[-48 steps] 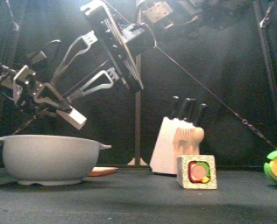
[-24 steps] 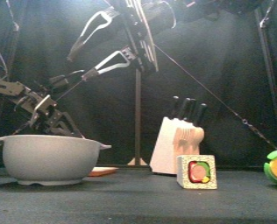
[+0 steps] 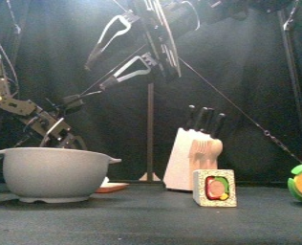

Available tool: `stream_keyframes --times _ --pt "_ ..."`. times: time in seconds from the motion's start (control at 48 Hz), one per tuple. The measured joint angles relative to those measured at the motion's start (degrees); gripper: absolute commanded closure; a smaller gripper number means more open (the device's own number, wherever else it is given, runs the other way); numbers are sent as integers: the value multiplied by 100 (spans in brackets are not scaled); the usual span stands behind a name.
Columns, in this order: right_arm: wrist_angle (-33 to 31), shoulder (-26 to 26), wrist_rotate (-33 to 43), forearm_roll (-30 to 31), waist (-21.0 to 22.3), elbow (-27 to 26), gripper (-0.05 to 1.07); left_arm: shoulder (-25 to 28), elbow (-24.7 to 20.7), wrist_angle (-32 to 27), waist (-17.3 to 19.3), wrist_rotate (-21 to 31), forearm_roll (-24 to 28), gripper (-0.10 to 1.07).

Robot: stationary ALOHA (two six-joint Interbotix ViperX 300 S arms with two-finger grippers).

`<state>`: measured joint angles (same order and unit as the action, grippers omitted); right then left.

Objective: Put rice on plate

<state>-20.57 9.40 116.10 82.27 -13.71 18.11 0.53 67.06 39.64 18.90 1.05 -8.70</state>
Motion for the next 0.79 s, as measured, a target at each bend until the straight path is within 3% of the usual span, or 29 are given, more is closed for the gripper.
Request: stream_keyframes --times 0.312,0.792 --pt "-9 0 0 -9 0 9 22 0 0 -35 -18 0 9 17" --pt "-9 0 0 -9 0 9 22 -26 0 -44 -26 0 9 15"
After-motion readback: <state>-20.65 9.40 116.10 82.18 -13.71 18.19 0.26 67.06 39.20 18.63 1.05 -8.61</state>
